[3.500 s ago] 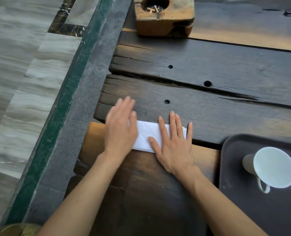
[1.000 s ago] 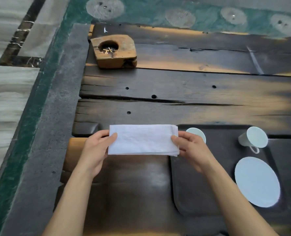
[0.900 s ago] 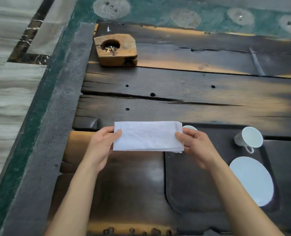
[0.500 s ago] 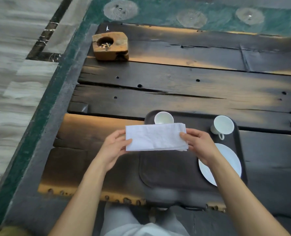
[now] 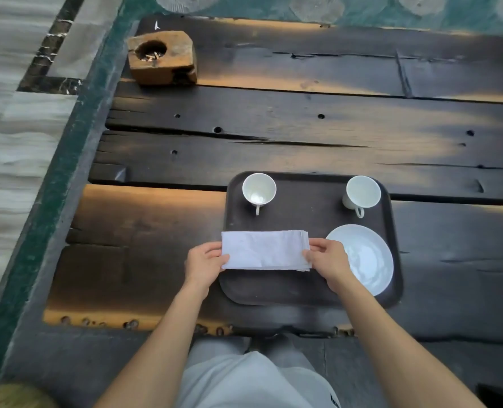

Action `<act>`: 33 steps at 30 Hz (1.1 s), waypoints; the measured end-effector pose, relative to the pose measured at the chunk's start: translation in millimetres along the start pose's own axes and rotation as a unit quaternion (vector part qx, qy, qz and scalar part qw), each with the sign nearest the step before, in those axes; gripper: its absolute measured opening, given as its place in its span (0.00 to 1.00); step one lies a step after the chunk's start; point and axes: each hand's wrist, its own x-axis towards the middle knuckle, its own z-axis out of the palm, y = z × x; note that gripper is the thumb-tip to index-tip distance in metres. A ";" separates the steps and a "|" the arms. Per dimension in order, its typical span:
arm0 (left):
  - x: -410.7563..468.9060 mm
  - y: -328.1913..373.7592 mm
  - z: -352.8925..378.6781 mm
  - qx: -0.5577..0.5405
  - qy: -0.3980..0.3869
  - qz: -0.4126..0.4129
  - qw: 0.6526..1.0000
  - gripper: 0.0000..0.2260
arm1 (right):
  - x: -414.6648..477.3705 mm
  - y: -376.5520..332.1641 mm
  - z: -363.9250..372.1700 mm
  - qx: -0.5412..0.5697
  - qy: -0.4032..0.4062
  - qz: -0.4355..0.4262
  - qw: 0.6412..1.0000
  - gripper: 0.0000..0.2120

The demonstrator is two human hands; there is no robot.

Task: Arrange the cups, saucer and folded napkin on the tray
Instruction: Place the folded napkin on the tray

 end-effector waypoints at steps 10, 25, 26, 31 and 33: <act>25.2 6.7 13.9 0.144 0.016 0.037 0.989 0.08 | -0.5 8.5 12.1 -0.066 0.105 0.025 0.992 0.13; 13.9 0.1 30.8 0.164 0.080 0.008 0.983 0.09 | 6.3 17.3 5.4 -0.188 0.103 -0.021 0.977 0.10; 12.4 0.5 32.5 0.168 0.086 0.011 0.982 0.09 | 6.4 17.0 5.0 -0.200 0.100 -0.030 0.974 0.09; 11.9 2.3 36.1 0.197 0.100 0.010 0.975 0.09 | 6.6 17.6 4.6 -0.243 0.106 -0.058 0.962 0.05; 11.3 3.4 36.8 0.221 0.103 0.015 0.970 0.09 | 6.8 19.4 5.5 -0.268 0.110 -0.064 0.955 0.06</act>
